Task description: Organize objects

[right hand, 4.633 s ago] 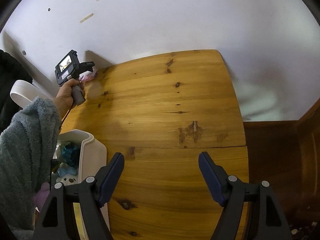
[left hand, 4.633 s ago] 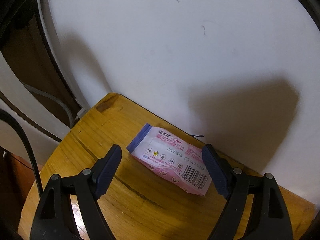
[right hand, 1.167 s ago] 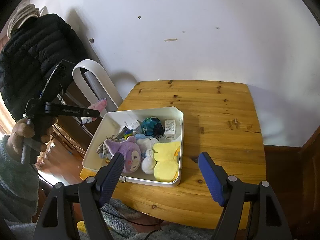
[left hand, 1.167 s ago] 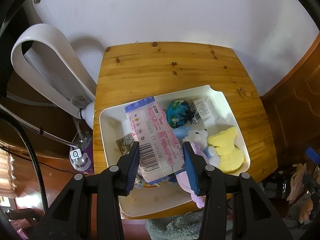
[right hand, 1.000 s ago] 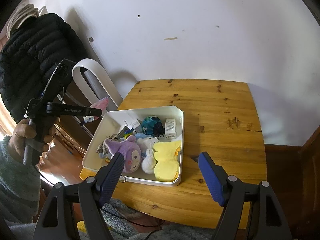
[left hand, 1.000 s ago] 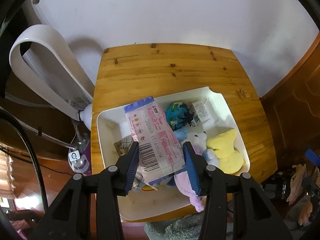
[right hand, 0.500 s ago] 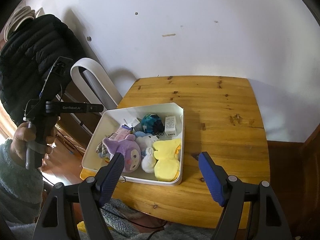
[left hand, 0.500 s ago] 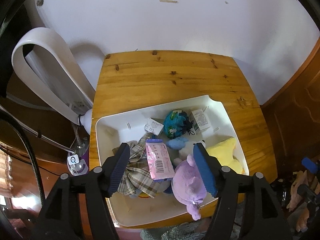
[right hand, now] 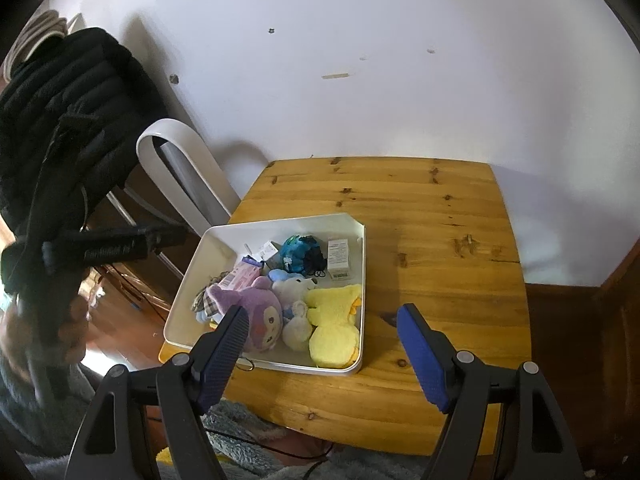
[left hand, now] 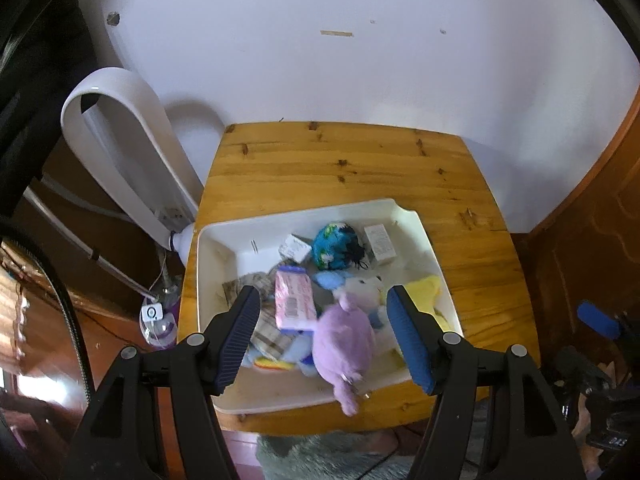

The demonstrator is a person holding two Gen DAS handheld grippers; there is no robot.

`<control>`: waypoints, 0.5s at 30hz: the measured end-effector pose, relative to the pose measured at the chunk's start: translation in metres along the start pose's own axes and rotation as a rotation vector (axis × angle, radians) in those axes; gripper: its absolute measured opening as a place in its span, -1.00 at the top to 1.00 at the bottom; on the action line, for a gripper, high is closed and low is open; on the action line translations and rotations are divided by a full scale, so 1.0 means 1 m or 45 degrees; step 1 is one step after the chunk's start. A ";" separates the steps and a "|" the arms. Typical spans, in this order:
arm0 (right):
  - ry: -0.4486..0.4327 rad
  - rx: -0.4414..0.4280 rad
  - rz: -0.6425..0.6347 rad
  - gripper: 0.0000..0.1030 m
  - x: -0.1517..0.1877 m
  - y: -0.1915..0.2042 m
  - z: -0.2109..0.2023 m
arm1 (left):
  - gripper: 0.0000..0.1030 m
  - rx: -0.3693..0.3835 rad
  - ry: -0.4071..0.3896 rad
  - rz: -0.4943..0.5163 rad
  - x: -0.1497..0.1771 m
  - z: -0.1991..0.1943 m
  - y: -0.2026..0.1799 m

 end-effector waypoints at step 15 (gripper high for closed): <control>-0.079 0.168 0.006 -0.57 0.003 -0.008 -0.008 | -0.36 -0.094 -0.141 -0.024 0.029 -0.032 -0.041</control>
Point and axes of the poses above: each gripper's, at about its wrist camera, not at the fingertips, and z roughly the way its jaws point, y to its left, x to its underside, the point moved 10 cm from there along z, roughly the way its jaws point, and after that the axes turned 4 degrees about z, right-handed, at the moved point
